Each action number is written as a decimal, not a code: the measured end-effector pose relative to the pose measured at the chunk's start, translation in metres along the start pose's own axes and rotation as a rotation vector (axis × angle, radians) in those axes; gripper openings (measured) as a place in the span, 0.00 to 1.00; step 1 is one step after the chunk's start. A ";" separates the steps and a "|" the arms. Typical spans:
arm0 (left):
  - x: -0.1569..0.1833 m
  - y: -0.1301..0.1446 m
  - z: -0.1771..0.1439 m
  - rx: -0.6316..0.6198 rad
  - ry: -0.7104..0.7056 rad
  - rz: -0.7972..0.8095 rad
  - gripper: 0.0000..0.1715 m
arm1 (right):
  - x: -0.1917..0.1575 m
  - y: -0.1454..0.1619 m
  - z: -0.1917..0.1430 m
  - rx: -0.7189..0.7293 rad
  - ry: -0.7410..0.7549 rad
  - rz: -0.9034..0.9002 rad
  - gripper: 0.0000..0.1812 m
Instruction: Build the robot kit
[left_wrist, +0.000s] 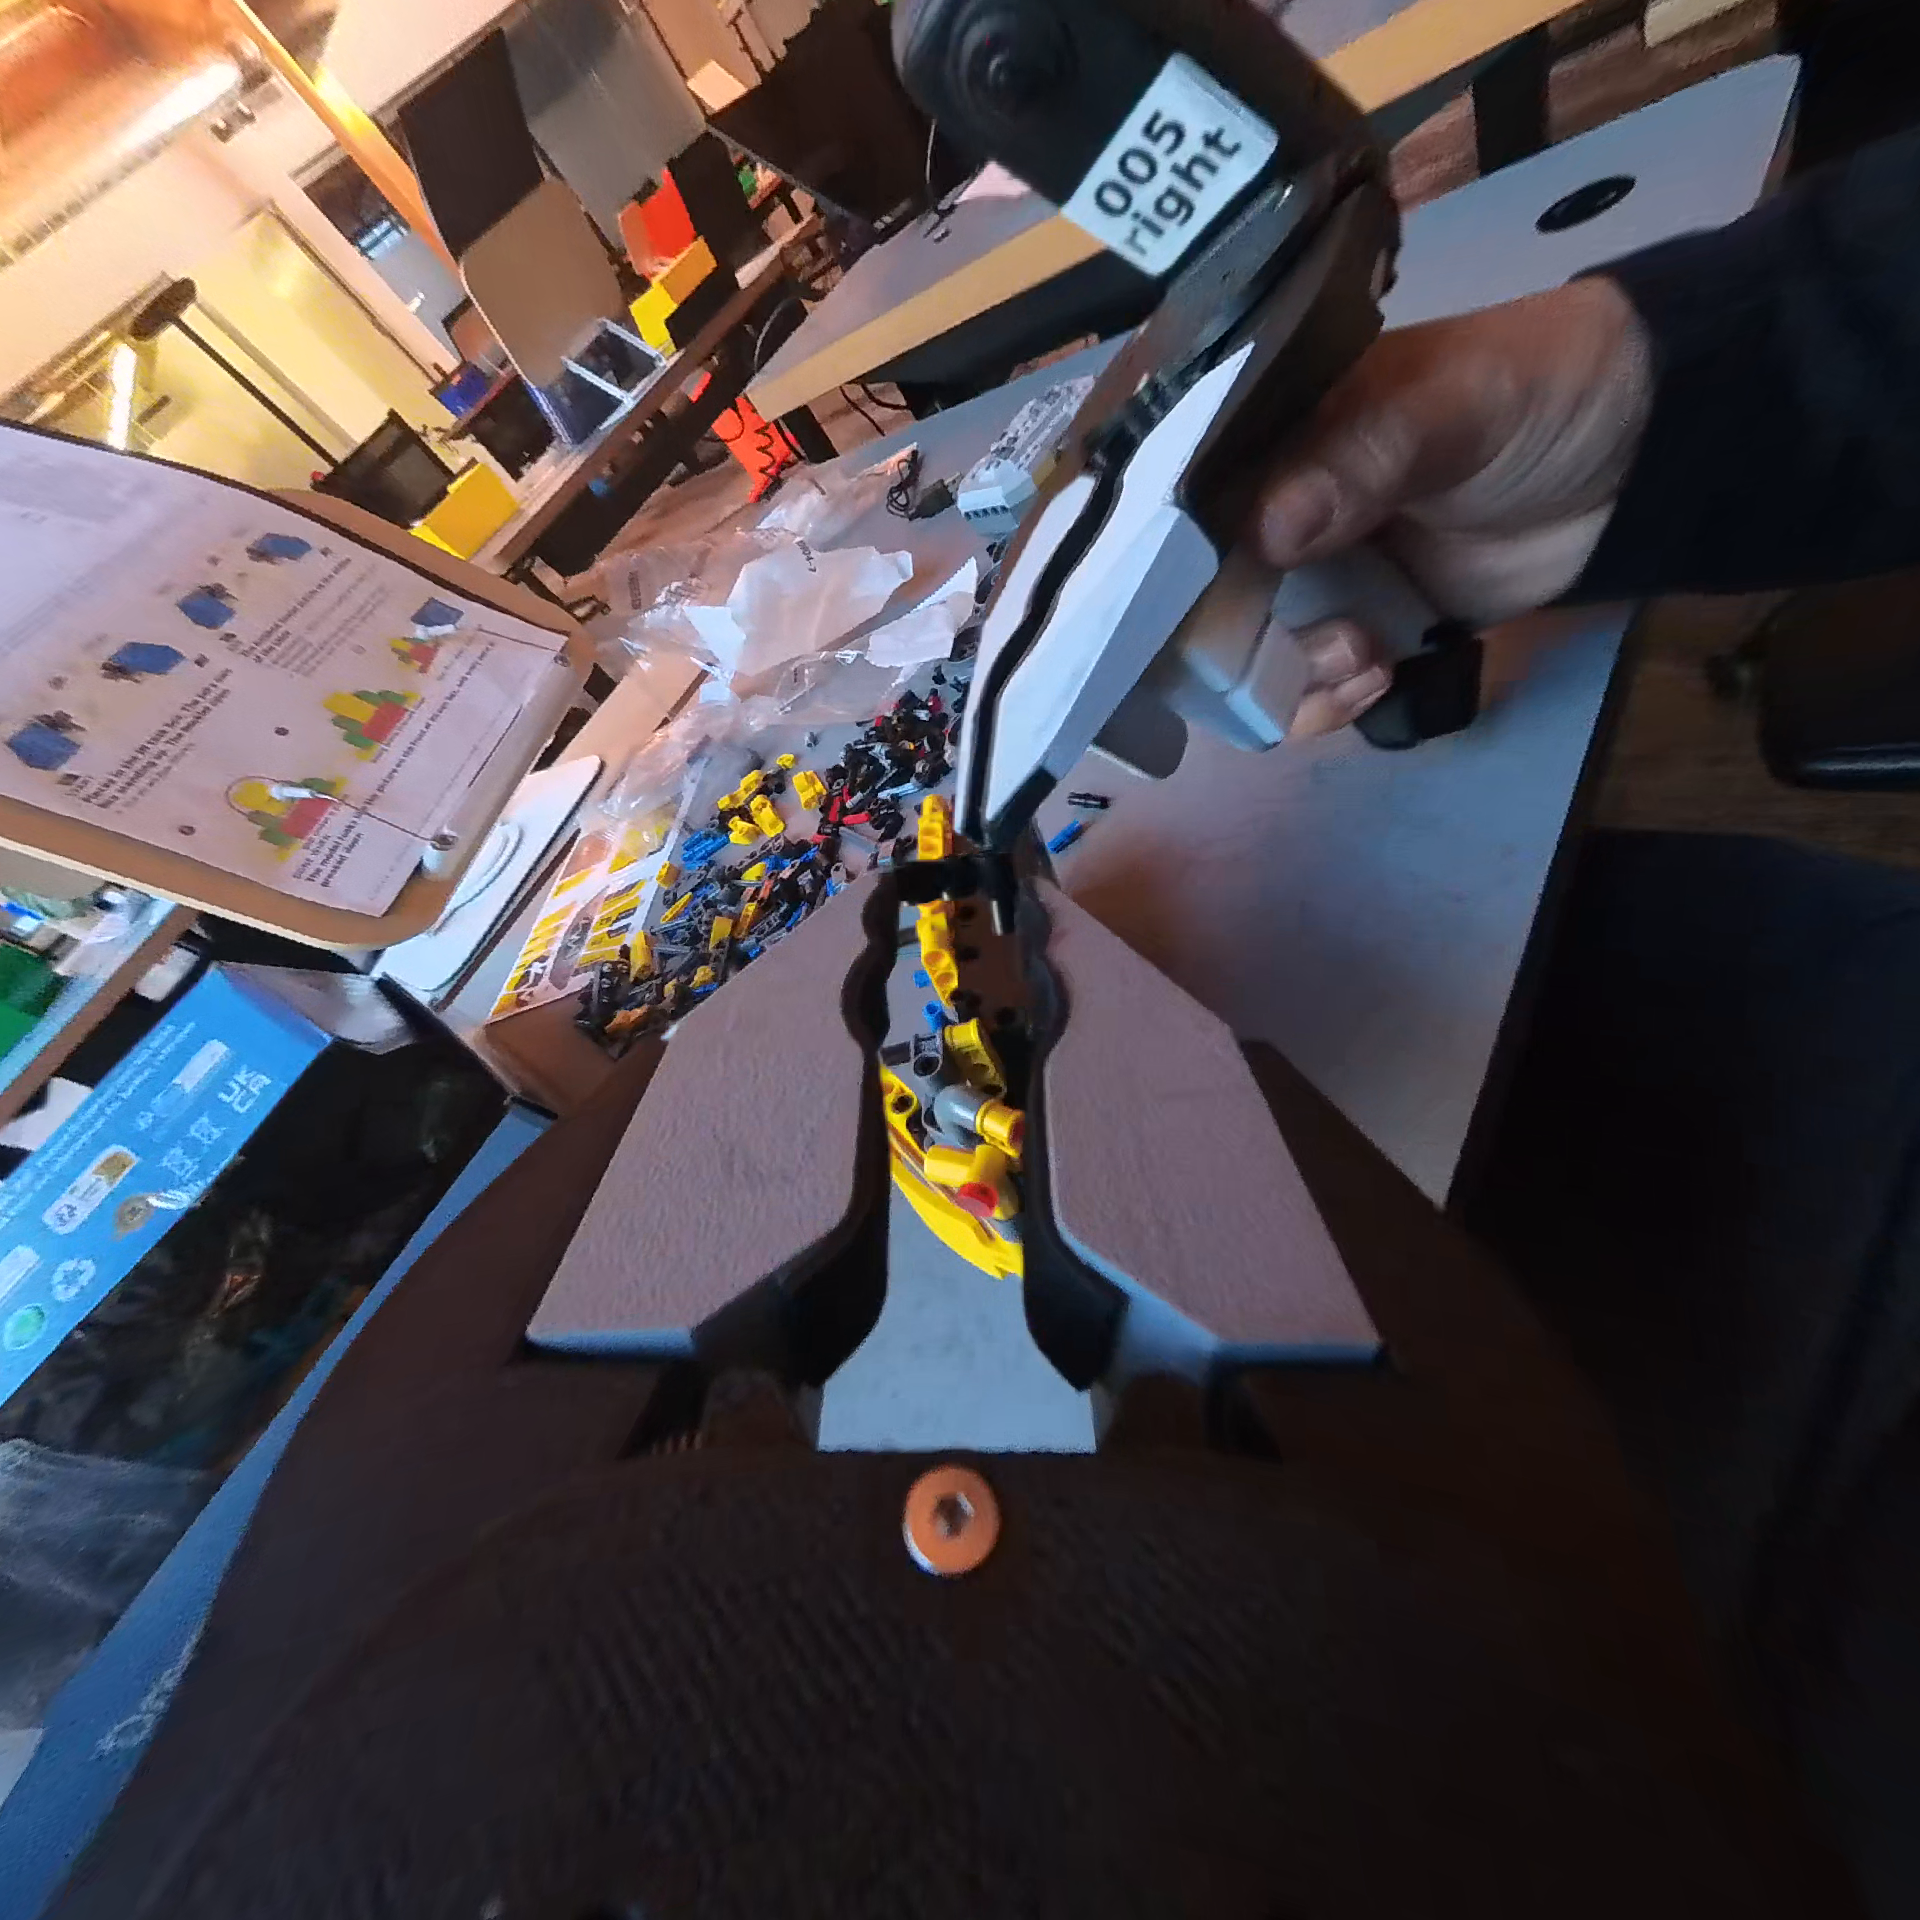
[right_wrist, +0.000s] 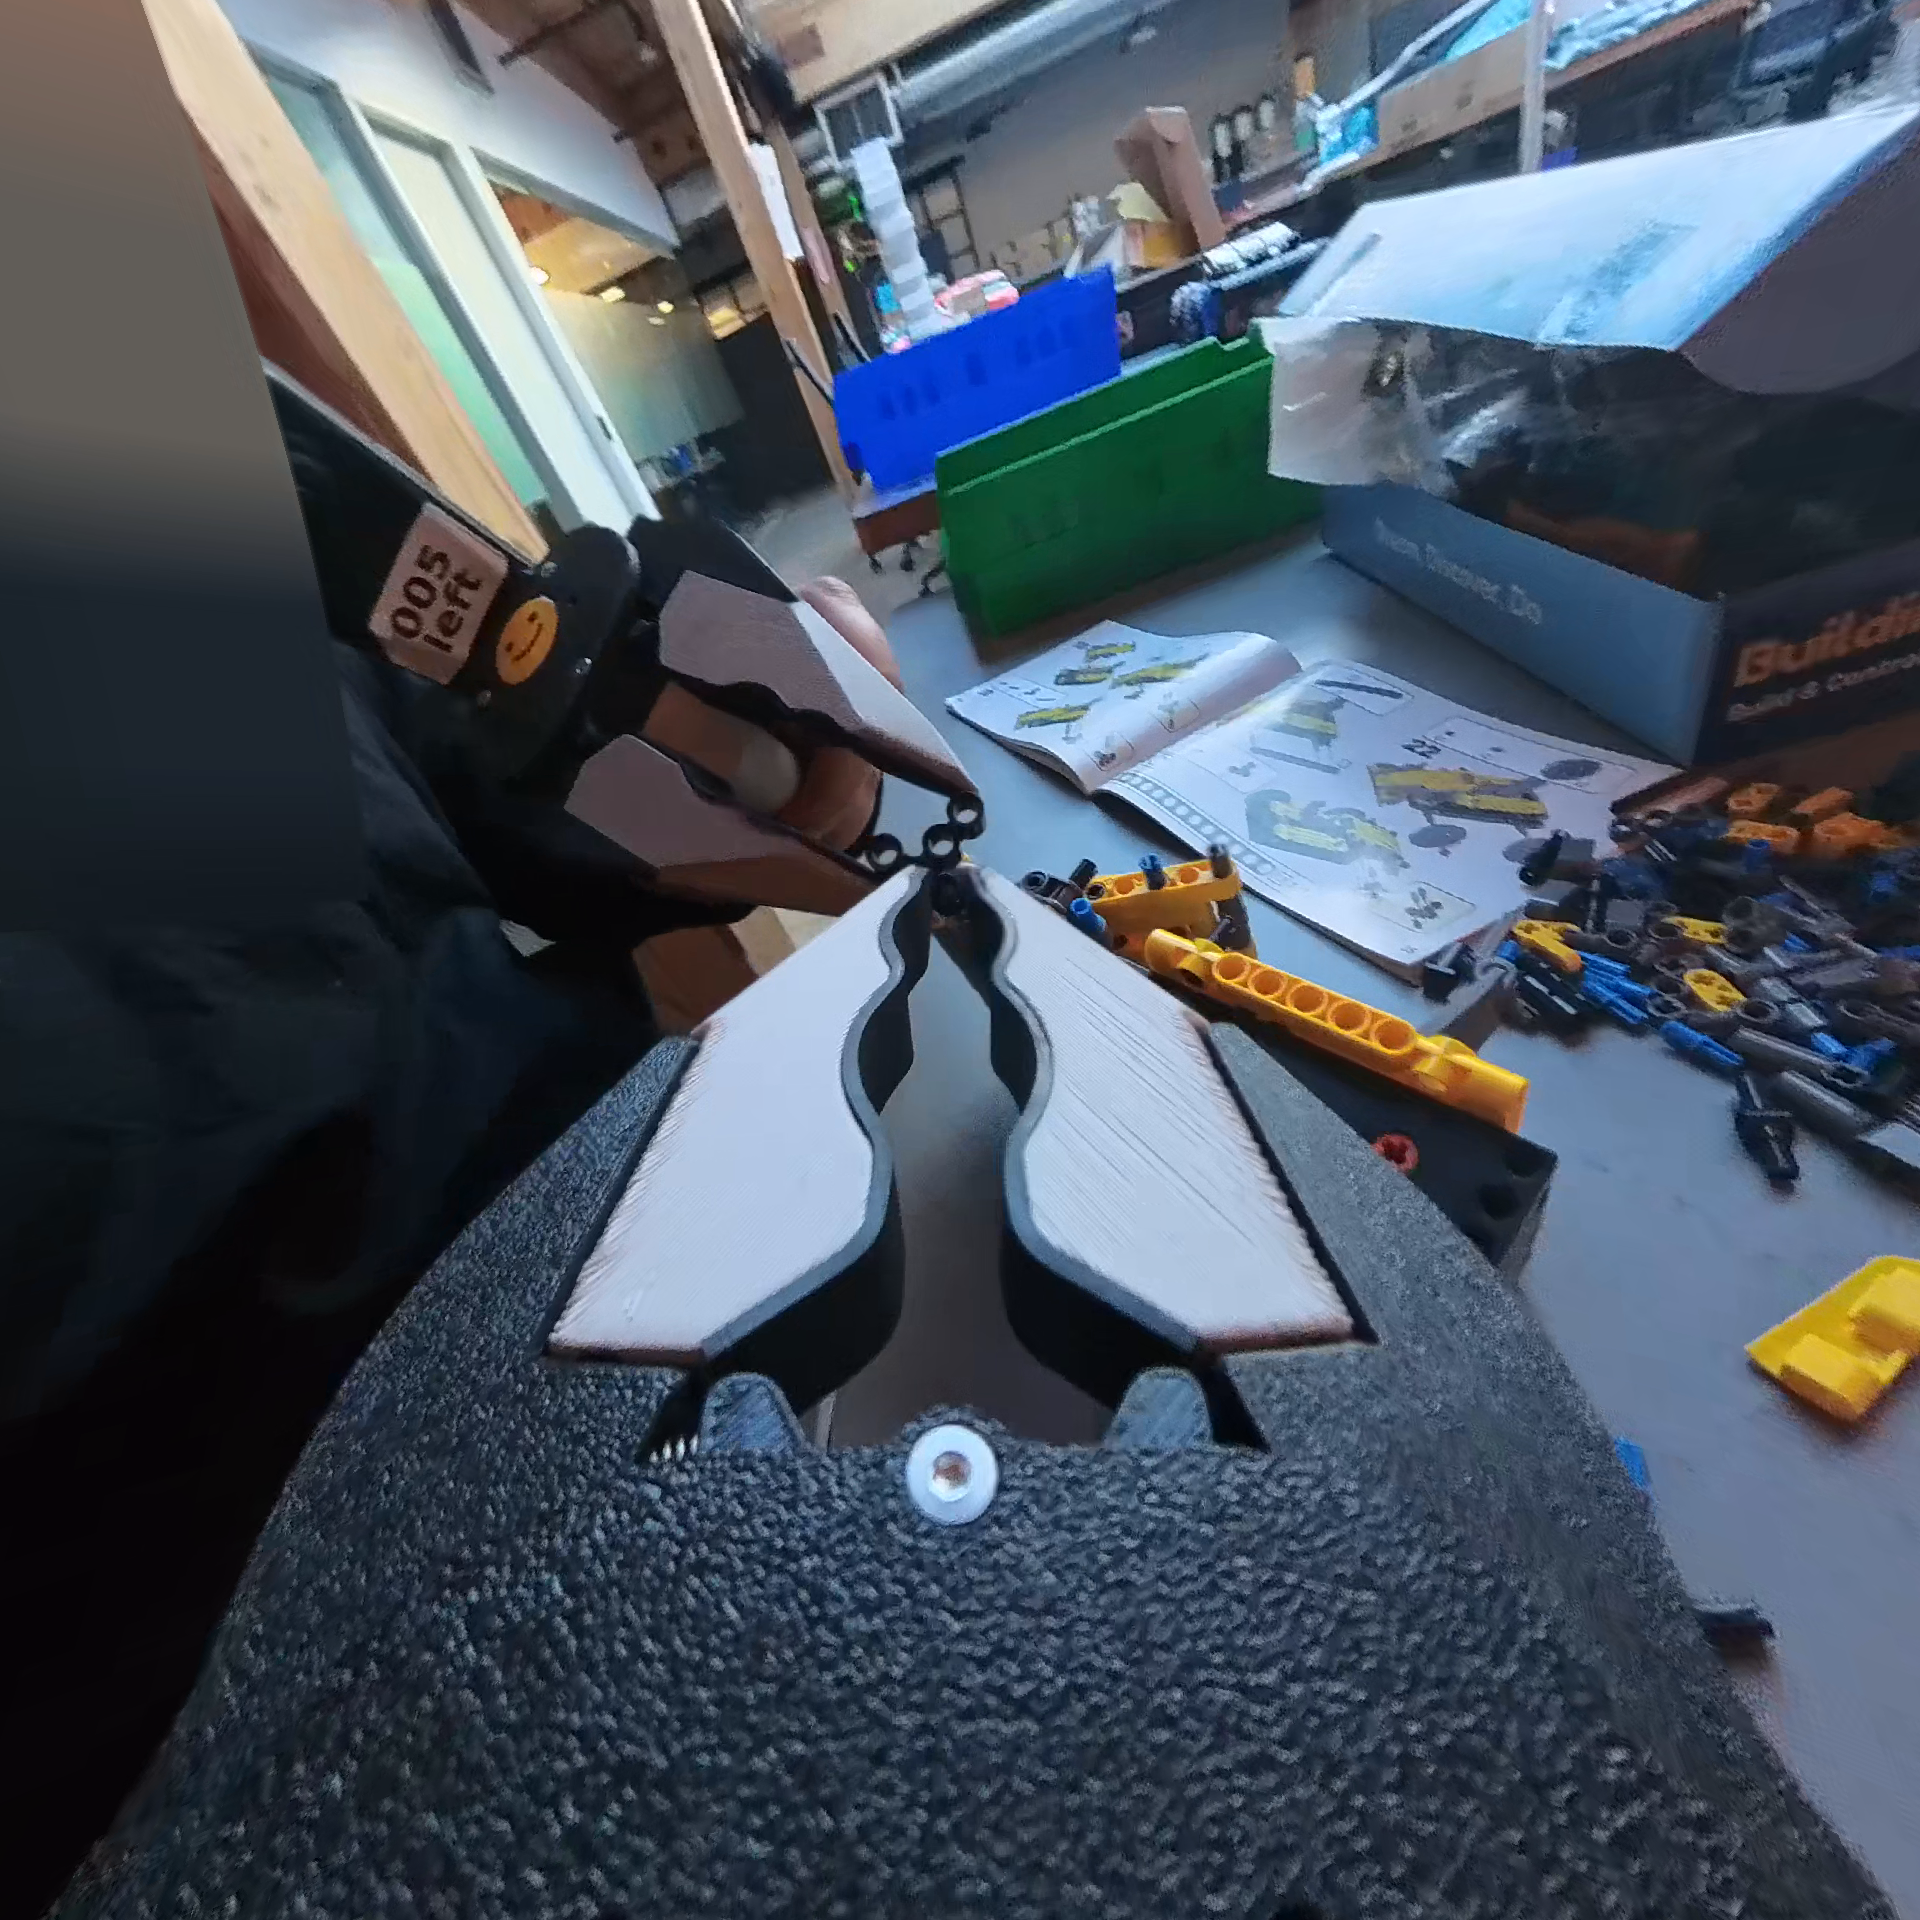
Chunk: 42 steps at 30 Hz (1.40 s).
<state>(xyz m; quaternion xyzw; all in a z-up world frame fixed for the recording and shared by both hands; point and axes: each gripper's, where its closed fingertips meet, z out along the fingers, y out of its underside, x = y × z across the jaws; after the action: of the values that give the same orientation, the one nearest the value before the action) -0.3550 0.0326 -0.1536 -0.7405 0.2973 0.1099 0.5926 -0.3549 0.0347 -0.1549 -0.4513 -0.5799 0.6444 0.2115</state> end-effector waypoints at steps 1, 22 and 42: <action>-0.001 0.002 0.000 -0.004 -0.007 0.007 0.10 | 0.001 0.000 0.000 -0.009 0.023 -0.002 0.05; -0.006 -0.002 0.006 0.039 -0.060 0.059 0.02 | 0.013 -0.011 -0.002 0.033 0.141 0.216 0.11; 0.012 -0.003 -0.015 0.092 -0.156 0.328 0.02 | -0.013 -0.004 0.017 0.024 0.083 0.305 0.05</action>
<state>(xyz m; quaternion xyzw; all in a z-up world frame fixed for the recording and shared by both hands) -0.3462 0.0154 -0.1537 -0.6433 0.3722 0.2484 0.6212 -0.3634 0.0160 -0.1483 -0.5578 -0.4876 0.6569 0.1403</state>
